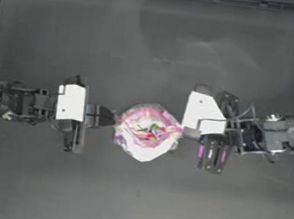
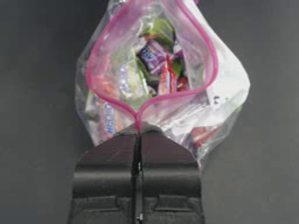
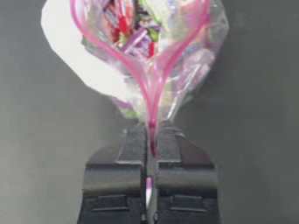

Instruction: Put candy in bag

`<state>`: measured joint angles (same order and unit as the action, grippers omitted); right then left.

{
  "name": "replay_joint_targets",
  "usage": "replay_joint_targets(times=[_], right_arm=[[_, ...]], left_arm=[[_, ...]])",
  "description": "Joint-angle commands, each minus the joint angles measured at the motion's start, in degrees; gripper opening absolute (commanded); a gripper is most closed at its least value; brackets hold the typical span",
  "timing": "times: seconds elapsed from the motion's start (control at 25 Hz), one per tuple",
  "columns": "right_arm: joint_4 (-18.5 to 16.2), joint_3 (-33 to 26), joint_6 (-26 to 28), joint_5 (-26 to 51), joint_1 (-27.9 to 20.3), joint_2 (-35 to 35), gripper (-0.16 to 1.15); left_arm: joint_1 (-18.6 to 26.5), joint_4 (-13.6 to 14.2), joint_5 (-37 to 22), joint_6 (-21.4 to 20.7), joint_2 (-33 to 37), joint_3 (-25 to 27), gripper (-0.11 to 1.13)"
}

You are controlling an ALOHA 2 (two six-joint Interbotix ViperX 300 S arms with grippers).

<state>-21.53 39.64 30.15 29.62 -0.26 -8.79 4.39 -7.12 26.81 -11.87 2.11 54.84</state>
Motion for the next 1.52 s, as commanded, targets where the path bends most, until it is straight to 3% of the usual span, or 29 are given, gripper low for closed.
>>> replay_joint_targets(times=[0.04, 0.16, 0.28, 1.0, 1.52], right_arm=[[-0.1, -0.6, 0.1, -2.5, 0.0, -0.6, 0.51], [0.0, -0.6, 0.2, -3.3, 0.0, -0.6, 0.84], [0.3, -0.5, 0.2, -3.0, -0.2, -0.6, 1.05], [0.8, -2.2, -0.3, 2.1, -0.9, -5.3, 1.0], [12.0, -3.8, -9.2, 17.3, -0.5, -11.4, 1.0]], left_arm=[[-0.2, 0.0, 0.4, 0.0, 1.0, -1.1, 0.07], [-0.3, 0.0, 0.4, 0.0, 1.0, -1.0, 0.07], [-0.3, 0.0, 0.4, 0.0, 1.0, -1.1, 0.07], [-0.4, 0.0, 0.4, 0.0, 1.1, -0.8, 0.07], [-0.4, 0.1, 0.4, -0.1, 1.1, -1.1, 0.07]])
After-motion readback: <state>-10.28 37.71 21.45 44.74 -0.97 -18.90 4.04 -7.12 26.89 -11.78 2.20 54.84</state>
